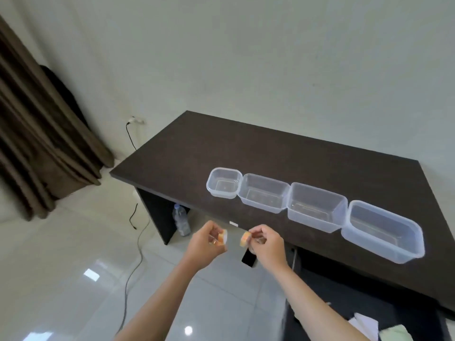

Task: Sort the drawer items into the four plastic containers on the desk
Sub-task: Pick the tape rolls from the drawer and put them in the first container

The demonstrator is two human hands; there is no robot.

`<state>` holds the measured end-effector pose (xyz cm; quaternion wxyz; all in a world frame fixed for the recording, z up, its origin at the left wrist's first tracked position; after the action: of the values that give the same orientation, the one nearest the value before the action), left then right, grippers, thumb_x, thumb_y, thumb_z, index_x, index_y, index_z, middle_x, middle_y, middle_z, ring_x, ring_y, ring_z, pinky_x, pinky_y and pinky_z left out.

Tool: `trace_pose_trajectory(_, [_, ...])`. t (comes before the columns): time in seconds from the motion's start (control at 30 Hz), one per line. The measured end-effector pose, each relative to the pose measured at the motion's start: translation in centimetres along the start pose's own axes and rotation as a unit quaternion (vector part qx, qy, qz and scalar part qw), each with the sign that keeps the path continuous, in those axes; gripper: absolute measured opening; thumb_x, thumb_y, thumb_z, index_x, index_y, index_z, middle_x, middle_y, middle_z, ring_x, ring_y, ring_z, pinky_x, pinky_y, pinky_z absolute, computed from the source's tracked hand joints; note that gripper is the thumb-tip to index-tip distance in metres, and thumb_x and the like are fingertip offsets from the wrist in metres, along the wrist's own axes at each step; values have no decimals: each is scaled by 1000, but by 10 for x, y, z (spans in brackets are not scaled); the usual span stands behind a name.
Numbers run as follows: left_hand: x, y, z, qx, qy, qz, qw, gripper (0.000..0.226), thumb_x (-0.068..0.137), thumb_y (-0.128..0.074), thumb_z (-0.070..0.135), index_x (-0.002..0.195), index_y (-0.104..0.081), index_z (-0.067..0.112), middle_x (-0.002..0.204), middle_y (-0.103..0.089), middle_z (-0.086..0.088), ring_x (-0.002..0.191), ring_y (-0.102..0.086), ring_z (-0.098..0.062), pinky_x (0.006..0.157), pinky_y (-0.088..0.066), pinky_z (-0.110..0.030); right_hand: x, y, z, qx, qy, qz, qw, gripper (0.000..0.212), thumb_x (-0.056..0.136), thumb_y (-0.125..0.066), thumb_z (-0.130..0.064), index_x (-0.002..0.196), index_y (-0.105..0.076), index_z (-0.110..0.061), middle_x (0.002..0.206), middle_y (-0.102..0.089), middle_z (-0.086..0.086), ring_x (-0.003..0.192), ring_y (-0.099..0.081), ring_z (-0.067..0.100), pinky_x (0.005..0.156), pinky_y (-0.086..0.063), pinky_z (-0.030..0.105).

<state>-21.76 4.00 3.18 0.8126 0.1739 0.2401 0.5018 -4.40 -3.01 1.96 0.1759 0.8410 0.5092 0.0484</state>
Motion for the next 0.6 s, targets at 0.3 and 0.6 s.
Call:
trace_pose_trajectory(0.3, [90, 108, -9, 0, -53, -7, 999, 31, 66, -73, 18, 87, -53, 27, 83, -60, 9, 74, -56, -12, 71, -52, -33, 74, -99, -80, -15, 13, 44, 999, 11, 79, -66, -6, 79, -65, -17, 80, -71, -3, 77, -65, 5, 67, -51, 21])
trace_pose_trajectory(0.6, [192, 114, 19, 55, -94, -39, 993, 34, 67, -75, 21, 93, -53, 24, 83, -60, 6, 77, -58, -18, 73, -51, -37, 161, -104, -101, -79, -39, 137, 987, 14, 77, -71, -20, 72, -59, -25, 72, -66, -5, 68, -65, 16, 64, -54, 31])
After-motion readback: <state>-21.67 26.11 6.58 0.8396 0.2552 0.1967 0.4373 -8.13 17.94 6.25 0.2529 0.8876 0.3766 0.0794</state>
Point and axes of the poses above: each hand's wrist, its own x-axis towards the middle knuckle, its own y-axis out of the back of the hand, z = x × y, the point moved 1 cm from there along x, towards the middle knuckle
